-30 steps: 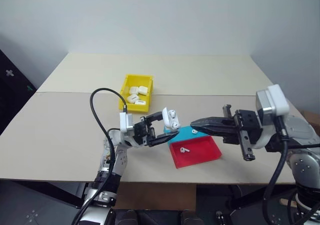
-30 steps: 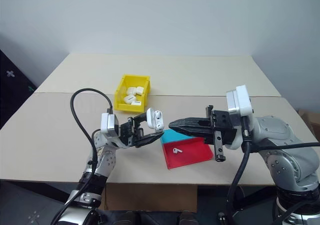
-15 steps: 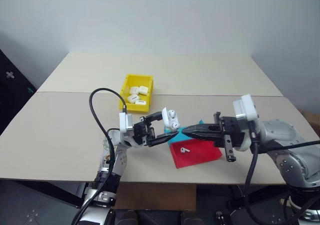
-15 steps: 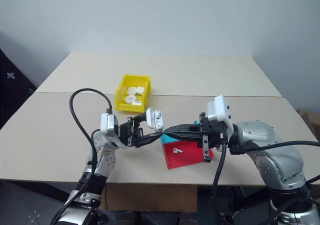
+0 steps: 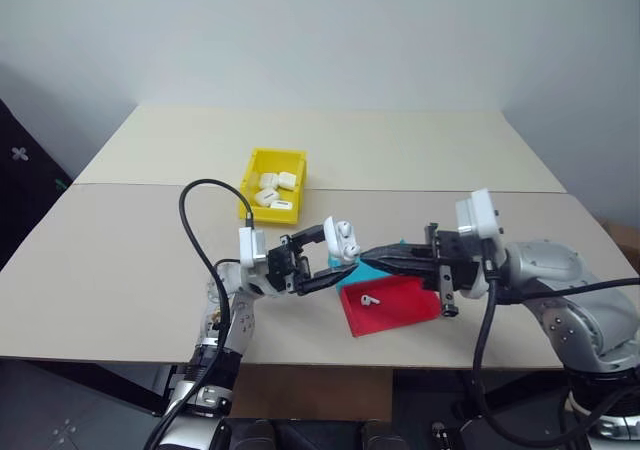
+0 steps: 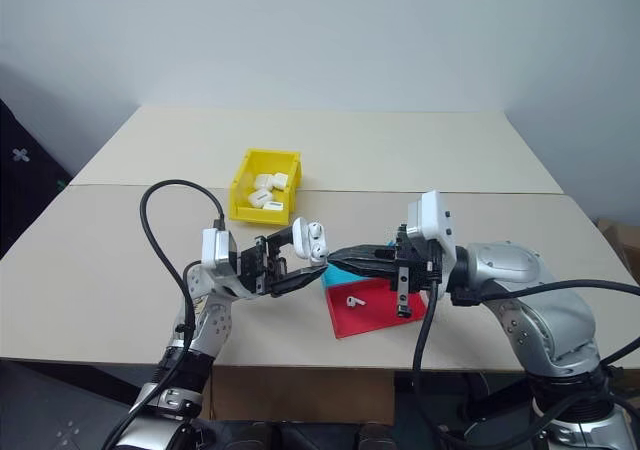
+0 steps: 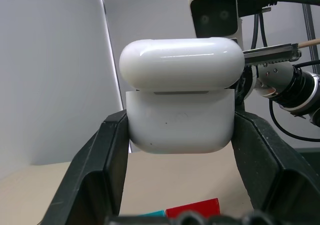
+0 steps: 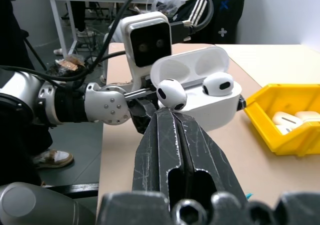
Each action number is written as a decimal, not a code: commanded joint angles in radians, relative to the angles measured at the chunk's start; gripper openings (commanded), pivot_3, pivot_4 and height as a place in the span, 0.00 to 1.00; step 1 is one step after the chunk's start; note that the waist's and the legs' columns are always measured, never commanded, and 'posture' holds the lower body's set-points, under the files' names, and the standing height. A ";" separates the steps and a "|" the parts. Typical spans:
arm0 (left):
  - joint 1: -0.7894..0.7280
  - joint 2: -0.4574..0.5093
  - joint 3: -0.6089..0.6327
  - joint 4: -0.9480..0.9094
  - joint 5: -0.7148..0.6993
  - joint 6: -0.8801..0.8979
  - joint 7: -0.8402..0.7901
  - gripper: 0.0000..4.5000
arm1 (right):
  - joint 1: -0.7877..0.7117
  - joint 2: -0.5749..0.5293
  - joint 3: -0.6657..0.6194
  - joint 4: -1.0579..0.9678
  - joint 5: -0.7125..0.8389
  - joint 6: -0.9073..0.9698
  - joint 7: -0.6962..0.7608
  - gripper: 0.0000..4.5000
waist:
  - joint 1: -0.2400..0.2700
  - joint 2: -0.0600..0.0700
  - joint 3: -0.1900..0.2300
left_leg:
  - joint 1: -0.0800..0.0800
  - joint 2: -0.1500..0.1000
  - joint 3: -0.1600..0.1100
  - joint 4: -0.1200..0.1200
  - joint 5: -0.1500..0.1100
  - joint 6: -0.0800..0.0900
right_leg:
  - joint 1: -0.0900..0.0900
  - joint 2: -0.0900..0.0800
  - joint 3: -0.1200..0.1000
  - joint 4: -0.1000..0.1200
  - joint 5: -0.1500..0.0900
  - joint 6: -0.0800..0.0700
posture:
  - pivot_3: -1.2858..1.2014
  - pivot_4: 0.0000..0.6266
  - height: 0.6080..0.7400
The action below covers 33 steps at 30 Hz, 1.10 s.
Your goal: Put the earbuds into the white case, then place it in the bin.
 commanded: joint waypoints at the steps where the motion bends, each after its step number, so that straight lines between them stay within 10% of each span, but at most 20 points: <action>1: 0.001 0.000 -0.009 -0.043 -0.011 -0.001 0.002 0.61 | -0.027 0.007 -0.007 -0.004 -0.007 -0.031 -0.005 0.02 | 0.001 0.000 0.000 | 0.000 0.000 0.000 0.000 0.000 0.000 | 0.000 0.000 0.000 0.000 0.000 0.000 | 0.52 0.24 1.00; 22: -0.002 0.003 -0.012 -0.036 -0.007 -0.009 0.009 0.61 | -0.052 -0.027 -0.048 0.001 -0.020 -0.018 -0.010 0.02 | 0.001 0.000 0.000 | 0.000 0.000 0.000 0.000 0.000 0.000 | 0.000 0.000 0.000 0.000 0.000 0.000 | 0.52 0.24 1.00; 33: -0.046 -0.004 -0.010 0.035 0.000 -0.025 -0.006 0.61 | -0.469 -0.098 0.009 0.081 0.164 0.289 -0.047 0.02 | -0.002 0.000 0.000 | 0.000 0.000 0.000 0.000 0.000 0.000 | 0.000 0.000 0.000 0.001 0.000 -0.001 | 0.52 0.24 1.00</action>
